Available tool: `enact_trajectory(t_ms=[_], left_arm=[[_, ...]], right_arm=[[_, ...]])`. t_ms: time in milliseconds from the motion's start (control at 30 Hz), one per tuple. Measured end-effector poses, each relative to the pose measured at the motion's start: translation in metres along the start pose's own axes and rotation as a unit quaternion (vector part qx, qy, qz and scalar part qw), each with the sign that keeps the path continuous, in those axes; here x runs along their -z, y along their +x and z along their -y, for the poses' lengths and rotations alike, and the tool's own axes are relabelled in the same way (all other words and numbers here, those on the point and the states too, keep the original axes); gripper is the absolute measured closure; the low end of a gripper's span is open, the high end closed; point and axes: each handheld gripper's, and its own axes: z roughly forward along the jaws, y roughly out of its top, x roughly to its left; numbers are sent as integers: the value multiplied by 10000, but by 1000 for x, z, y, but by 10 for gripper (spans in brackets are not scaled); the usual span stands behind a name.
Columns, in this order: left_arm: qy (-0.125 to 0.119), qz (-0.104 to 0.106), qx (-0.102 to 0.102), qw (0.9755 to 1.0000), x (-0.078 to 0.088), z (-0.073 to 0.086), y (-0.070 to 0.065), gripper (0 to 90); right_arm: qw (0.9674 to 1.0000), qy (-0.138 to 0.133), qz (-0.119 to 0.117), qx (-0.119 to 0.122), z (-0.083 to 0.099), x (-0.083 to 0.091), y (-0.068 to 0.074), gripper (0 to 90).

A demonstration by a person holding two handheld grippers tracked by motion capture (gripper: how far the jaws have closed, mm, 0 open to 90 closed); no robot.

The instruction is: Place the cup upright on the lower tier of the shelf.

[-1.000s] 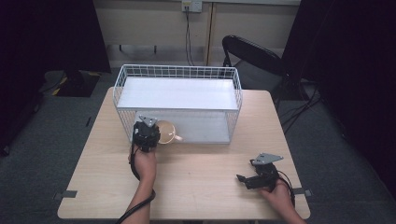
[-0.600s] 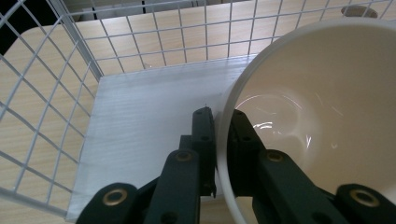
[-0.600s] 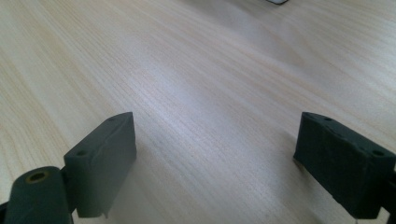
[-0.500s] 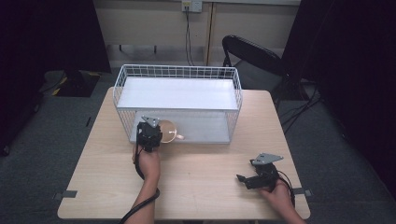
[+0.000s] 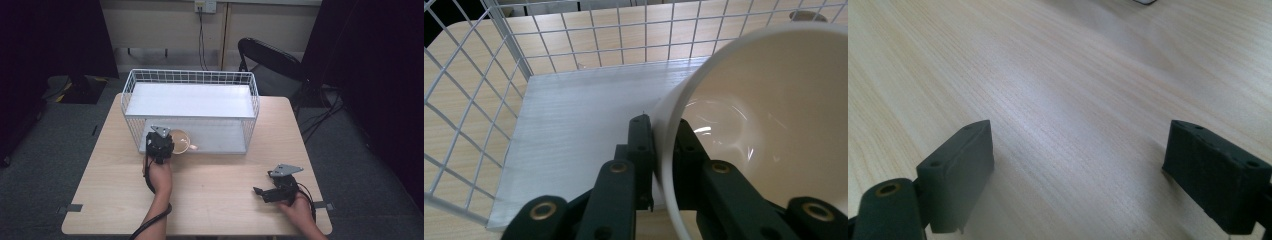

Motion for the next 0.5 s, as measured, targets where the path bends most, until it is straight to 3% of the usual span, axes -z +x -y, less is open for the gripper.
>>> enact_trajectory(t_ms=[233, 500], left_arm=[[-4, -97, -7, 10000, -1, 0, -2, 834], [-9, -142, 199, 9997, -6, -4, -1, 830]], right_arm=[[10000, 0, 0, 3, 0, 0, 0, 119], [10000, -1, -1, 4, 0, 0, 0, 119]])
